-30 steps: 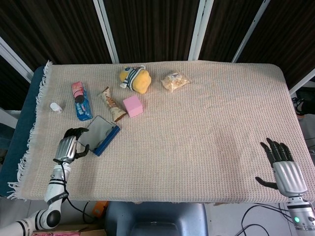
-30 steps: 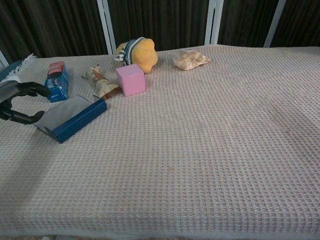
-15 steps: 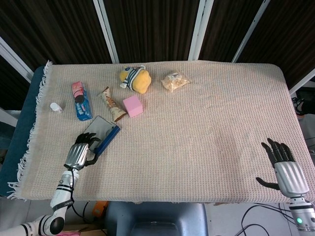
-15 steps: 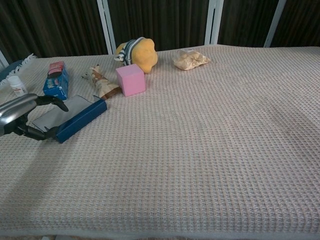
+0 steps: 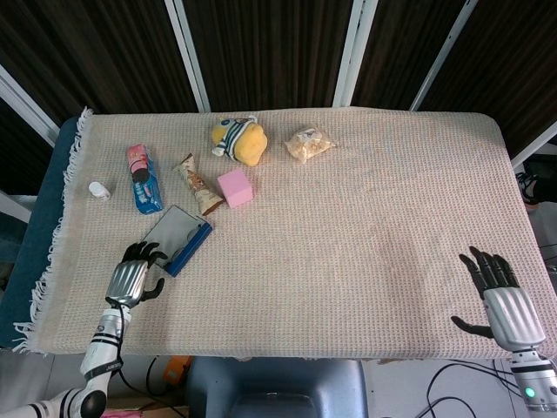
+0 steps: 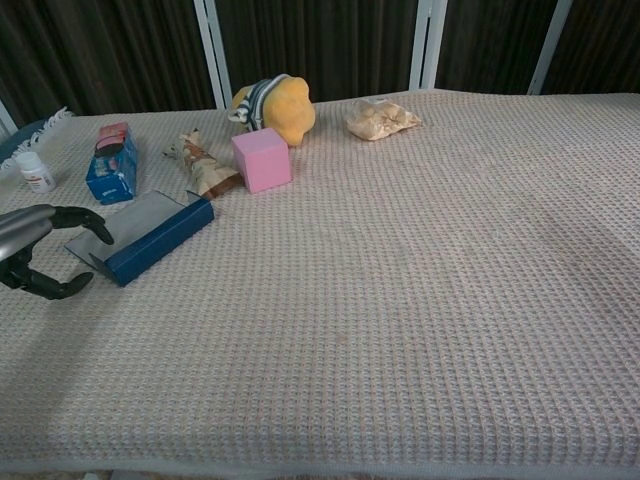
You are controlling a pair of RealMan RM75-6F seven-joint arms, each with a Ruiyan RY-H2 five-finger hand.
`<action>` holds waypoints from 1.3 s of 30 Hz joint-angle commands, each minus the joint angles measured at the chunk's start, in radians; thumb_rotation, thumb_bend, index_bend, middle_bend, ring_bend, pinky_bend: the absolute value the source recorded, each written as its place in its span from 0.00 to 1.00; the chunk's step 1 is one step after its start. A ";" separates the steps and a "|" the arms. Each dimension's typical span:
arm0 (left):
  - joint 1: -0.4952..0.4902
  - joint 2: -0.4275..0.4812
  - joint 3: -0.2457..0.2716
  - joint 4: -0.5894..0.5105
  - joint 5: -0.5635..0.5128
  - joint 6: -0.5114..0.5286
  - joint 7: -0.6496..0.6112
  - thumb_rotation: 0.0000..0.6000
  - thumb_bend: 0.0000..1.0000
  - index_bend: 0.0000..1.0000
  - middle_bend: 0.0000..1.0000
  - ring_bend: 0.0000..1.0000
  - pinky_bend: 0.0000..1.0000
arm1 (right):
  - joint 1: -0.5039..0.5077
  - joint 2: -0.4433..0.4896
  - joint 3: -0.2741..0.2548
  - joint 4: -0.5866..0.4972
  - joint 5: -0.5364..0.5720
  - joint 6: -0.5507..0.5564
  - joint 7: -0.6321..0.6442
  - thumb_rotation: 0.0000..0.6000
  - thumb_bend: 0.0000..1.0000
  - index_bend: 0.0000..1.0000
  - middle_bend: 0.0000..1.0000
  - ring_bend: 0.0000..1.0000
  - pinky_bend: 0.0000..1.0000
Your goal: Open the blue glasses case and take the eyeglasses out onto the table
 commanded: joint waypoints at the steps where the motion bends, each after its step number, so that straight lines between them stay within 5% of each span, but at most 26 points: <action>1: 0.004 0.006 0.006 -0.004 -0.006 -0.003 0.005 1.00 0.38 0.31 0.12 0.04 0.06 | 0.000 0.002 -0.002 -0.002 -0.003 -0.001 0.003 1.00 0.20 0.00 0.00 0.00 0.00; 26: 0.033 0.049 0.125 -0.178 0.139 0.019 0.035 1.00 0.37 0.31 0.06 0.00 0.06 | -0.006 0.018 -0.012 -0.003 -0.029 0.016 0.046 1.00 0.20 0.00 0.00 0.00 0.00; 39: -0.028 -0.056 0.076 -0.195 0.019 -0.018 0.228 1.00 0.37 0.24 0.01 0.00 0.05 | -0.020 0.038 -0.016 0.004 -0.055 0.055 0.107 1.00 0.20 0.00 0.00 0.00 0.00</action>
